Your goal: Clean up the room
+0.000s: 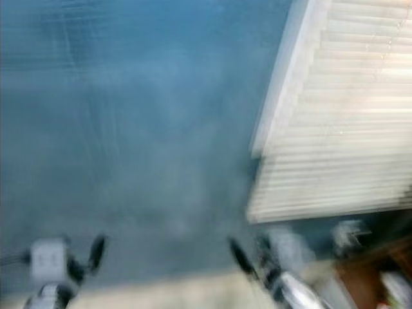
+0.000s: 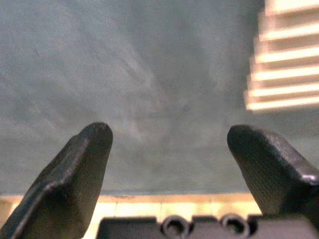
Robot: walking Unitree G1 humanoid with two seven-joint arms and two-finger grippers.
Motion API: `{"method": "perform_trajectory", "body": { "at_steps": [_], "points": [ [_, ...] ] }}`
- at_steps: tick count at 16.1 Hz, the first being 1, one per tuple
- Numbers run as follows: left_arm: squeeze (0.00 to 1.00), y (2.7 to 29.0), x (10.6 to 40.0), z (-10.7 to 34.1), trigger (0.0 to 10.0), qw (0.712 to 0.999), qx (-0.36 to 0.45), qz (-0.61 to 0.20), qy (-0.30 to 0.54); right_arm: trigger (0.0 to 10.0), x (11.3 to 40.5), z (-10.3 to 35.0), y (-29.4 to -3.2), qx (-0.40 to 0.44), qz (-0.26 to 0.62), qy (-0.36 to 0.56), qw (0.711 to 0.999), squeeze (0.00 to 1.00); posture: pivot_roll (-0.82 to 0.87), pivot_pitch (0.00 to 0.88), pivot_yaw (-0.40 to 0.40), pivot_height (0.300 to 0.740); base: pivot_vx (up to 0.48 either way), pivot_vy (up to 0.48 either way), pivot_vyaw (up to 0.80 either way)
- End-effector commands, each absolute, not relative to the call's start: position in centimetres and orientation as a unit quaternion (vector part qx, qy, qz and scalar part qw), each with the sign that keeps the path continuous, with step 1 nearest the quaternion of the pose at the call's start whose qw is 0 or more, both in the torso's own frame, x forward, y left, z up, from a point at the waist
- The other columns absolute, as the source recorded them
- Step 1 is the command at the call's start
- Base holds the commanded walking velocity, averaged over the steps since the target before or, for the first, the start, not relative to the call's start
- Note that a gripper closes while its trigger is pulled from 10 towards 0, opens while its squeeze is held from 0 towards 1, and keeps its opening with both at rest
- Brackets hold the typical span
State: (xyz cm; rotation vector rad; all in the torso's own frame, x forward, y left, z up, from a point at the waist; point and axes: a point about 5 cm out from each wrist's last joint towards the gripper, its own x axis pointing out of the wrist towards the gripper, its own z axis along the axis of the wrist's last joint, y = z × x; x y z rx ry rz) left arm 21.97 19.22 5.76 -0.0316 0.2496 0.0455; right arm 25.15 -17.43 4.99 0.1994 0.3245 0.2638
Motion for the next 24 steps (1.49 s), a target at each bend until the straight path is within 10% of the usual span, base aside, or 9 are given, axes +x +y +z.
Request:
{"method": "perform_trajectory", "body": {
  "at_steps": [1, 18, 19, 20, 21, 23, 24],
  "points": [
    [0.0, 18.6, 23.7, 6.1, 10.0, 0.992, -0.025, -0.022, 0.123, 10.0, 23.8, 3.5, -17.5, 0.099, 0.092, 0.178, 0.975, 0.0, 0.02, 0.0, 0.0, 0.74, 0.0, 0.0, 0.0],
    [0.0, 18.5, 26.5, 6.3, 10.0, 0.993, 0.05, -0.012, 0.108, 10.0, 25.0, 1.6, -18.9, 0.066, 0.067, 0.167, 0.982, 0.0, 0.03, 0.0, -0.043, 0.74, 0.0, -0.113, 0.67],
    [1.0, 18.4, 26.5, 6.6, 10.0, 0.995, 0.035, -0.009, 0.097, 10.0, 25.0, 1.6, -18.9, 0.065, 0.068, 0.165, 0.982, 0.0, 0.02, 0.0, -0.044, 0.74, 0.0, 0.0, 0.68],
    [1.0, 18.3, 26.4, 6.5, 10.0, 0.995, 0.032, -0.003, 0.098, 10.0, 25.1, 1.7, -18.8, 0.065, 0.071, 0.16, 0.982, 0.8, 0.02, 0.0, -0.046, 0.74, 0.0, 0.0, 0.68],
    [1.0, 18.0, 26.5, 6.4, 10.0, 0.993, 0.046, -0.006, 0.105, 10.0, 25.1, 1.8, -18.8, 0.066, 0.075, 0.154, 0.983, 1.0, 0.02, 0.0, -0.049, 0.74, 0.0, 0.0, 0.66],
    [1.0, 17.6, 26.6, 6.3, 10.0, 0.993, 0.041, -0.013, 0.107, 10.0, 25.2, 2.0, -19.2, 0.063, 0.071, 0.149, 0.984, 1.0, 0.02, 0.0, -0.05, 0.74, 0.0, 0.0, 0.66],
    [0.0, 17.7, 26.6, 6.4, 10.0, 0.993, 0.047, -0.009, 0.106, 10.0, 25.3, 2.1, -19.2, 0.062, 0.072, 0.148, 0.984, 1.0, 0.02, 0.0, -0.053, 0.74, 0.0, 0.0, 0.66]
  ]
}}
